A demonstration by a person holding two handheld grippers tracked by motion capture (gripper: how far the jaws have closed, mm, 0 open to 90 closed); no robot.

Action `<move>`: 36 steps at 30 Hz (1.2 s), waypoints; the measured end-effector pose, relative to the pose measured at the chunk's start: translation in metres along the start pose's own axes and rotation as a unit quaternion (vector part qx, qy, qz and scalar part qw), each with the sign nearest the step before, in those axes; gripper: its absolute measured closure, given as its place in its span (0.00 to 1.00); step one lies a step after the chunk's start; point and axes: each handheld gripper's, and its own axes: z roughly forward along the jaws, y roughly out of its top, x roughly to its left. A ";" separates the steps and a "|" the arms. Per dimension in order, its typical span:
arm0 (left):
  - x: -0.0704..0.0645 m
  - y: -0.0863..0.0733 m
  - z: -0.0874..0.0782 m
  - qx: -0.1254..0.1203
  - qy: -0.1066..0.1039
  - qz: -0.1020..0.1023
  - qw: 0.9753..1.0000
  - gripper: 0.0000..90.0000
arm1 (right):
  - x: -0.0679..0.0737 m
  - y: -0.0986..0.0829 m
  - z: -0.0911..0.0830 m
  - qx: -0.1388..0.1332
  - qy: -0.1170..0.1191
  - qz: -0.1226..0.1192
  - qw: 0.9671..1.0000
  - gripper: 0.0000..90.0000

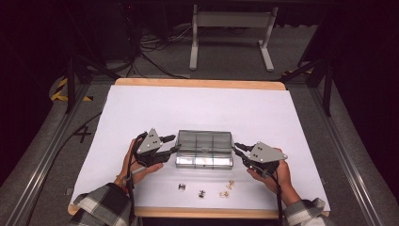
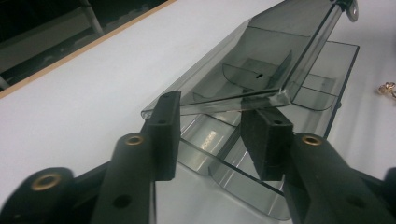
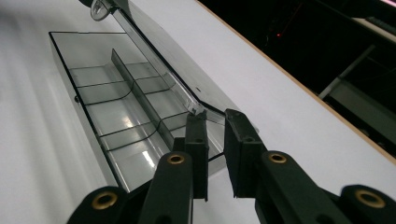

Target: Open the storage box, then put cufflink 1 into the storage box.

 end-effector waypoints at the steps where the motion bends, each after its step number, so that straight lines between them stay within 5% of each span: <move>1: 0.000 0.000 0.000 0.000 0.000 0.000 1.000 0.71 | 0.000 0.000 0.000 0.000 0.000 0.000 1.000 0.90; 7: 0.001 0.002 -0.001 0.005 0.014 0.026 1.000 0.79 | -0.004 0.002 0.002 -0.018 -0.008 0.007 1.000 0.90; 36: 0.022 0.011 0.003 -0.023 0.013 -0.014 1.000 0.96 | -0.025 0.007 0.015 -0.056 -0.019 0.073 0.996 0.94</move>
